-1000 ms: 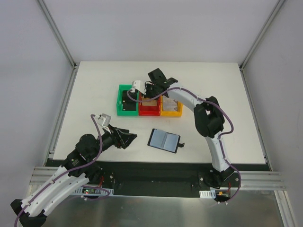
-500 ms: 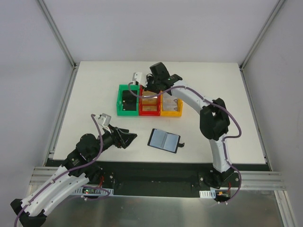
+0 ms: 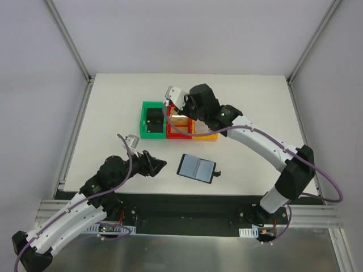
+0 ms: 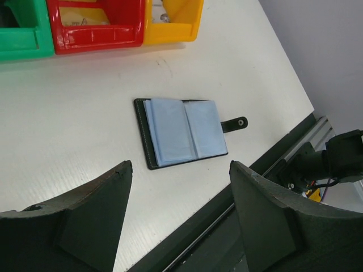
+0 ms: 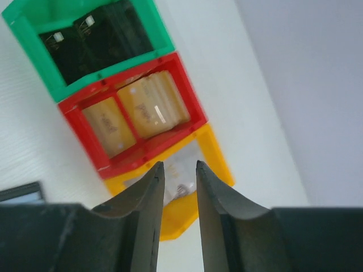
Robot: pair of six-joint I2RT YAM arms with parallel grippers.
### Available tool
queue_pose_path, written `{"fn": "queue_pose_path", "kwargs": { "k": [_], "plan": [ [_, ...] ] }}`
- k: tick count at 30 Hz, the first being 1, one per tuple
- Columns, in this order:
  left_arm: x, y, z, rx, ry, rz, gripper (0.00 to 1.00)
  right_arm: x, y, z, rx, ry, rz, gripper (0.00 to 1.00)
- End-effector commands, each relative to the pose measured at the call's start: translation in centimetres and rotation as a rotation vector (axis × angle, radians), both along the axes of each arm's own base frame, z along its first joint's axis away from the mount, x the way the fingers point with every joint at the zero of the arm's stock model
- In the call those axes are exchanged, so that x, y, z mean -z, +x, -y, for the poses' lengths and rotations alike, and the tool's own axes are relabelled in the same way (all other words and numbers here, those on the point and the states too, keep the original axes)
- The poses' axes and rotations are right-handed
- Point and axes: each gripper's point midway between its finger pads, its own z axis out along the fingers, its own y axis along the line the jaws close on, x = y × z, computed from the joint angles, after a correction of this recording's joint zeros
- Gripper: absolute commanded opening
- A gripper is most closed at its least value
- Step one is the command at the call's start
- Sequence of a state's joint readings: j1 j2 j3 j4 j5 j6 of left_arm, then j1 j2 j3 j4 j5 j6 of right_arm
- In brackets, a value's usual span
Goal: Take the credit cards out of the card holder
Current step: Place the credit card in the storage box, then remove the credit card from the card holder.
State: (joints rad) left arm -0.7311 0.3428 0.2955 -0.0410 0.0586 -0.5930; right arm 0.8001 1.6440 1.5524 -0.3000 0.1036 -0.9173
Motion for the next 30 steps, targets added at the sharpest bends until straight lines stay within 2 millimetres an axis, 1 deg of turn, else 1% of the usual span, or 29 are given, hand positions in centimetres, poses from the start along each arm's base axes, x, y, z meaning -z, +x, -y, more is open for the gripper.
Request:
{"fn": "queue_pose_path", "kwargs": {
  "k": [1, 2, 3, 4, 5, 6, 7, 8, 9, 10, 11, 12, 13, 15, 18, 20, 23, 25, 26, 28, 29, 30],
  "plan": [
    [-1.0, 0.4, 1.0, 0.014, -0.046, -0.021, 0.69, 1.3, -3.1, 3.5, 0.197, 0.117, -0.104, 0.32],
    [-0.8, 0.3, 1.2, 0.025, -0.047, -0.033, 0.69, 1.7, -3.8, 4.3, 0.235, 0.152, -0.125, 0.33],
    [-0.7, 0.3, 1.5, 0.035, -0.049, -0.042, 0.69, 1.5, -4.3, 5.4, 0.3, 0.209, -0.141, 0.36],
    [-0.3, 0.2, 1.7, 0.046, -0.047, -0.058, 0.69, 1.9, -5.0, 6.4, 0.364, 0.254, -0.168, 0.37],
    [-0.2, 0.1, 2.0, 0.059, -0.05, -0.069, 0.69, 1.8, -5.6, 7.6, 0.451, 0.335, -0.201, 0.43],
    [0.0, 0.0, 2.3, 0.07, -0.053, -0.083, 0.68, 2.3, -6.3, 8.6, 0.513, 0.411, -0.257, 0.52],
    [0.5, 0.0, 2.7, 0.082, -0.048, -0.104, 0.68, 3.4, -7.5, 8.4, 0.483, 0.476, -0.366, 0.58],
    [0.7, -0.1, 3.0, 0.095, -0.053, -0.115, 0.68, 3.7, -7.7, 9.0, 0.503, 0.562, -0.42, 0.7],
    [0.9, -0.1, 3.3, 0.104, -0.058, -0.13, 0.68, 4.9, -8.5, 9.1, 0.485, 0.622, -0.497, 0.81],
    [1.2, -0.3, 3.7, 0.122, -0.064, -0.152, 0.68, 5.0, -9.1, 9.4, 0.47, 0.698, -0.555, 0.92],
    [1.5, -0.2, 4.1, 0.131, -0.067, -0.161, 0.68, 6.1, -10.1, 9.3, 0.463, 0.73, -0.617, 0.99],
    [1.8, -0.3, 4.4, 0.141, -0.064, -0.178, 0.67, 7.3, -10.4, 9.9, 0.492, 0.738, -0.646, 0.99],
    [1.8, -0.4, 4.8, 0.151, -0.061, -0.183, 0.67, 8.0, -10.9, 10.1, 0.507, 0.743, -0.664, 0.96],
    [2.4, -0.6, 5.6, 0.17, -0.041, -0.198, 0.66, 9.8, -12.2, 10.3, 0.514, 0.742, -0.706, 0.96],
    [3.2, -0.9, 6.6, 0.194, -0.008, -0.217, 0.65, 11.5, -13.3, 10.7, 0.548, 0.739, -0.664, 0.97],
    [3.7, -0.8, 7.1, 0.198, 0.003, -0.241, 0.64, 13.0, -14.1, 11.3, 0.6, 0.678, -0.621, 0.99],
    [4.1, -0.4, 7.7, 0.199, 0.004, -0.258, 0.63, 15.4, -15.5, 12.2, 0.674, 0.55, -0.615, 0.89],
    [4.4, -0.2, 8.0, 0.199, 0.007, -0.264, 0.62, 16.7, -16.3, 12.3, 0.698, 0.527, -0.641, 0.8],
    [4.4, -0.1, 8.1, 0.199, 0.007, -0.264, 0.61, 17.1, -16.6, 12.0, 0.688, 0.546, -0.655, 0.76],
    [4.5, 0.1, 8.4, 0.201, 0.012, -0.265, 0.6, 17.8, -17.4, 11.1, 0.642, 0.596, -0.702, 0.63],
    [4.5, 0.2, 8.5, 0.203, 0.014, -0.265, 0.6, 18.2, -17.8, 10.9, 0.636, 0.612, -0.726, 0.55],
    [4.5, 0.4, 8.7, 0.202, 0.017, -0.265, 0.59, 18.7, -18.0, 10.8, 0.635, 0.618, -0.738, 0.42]
  ]
}}
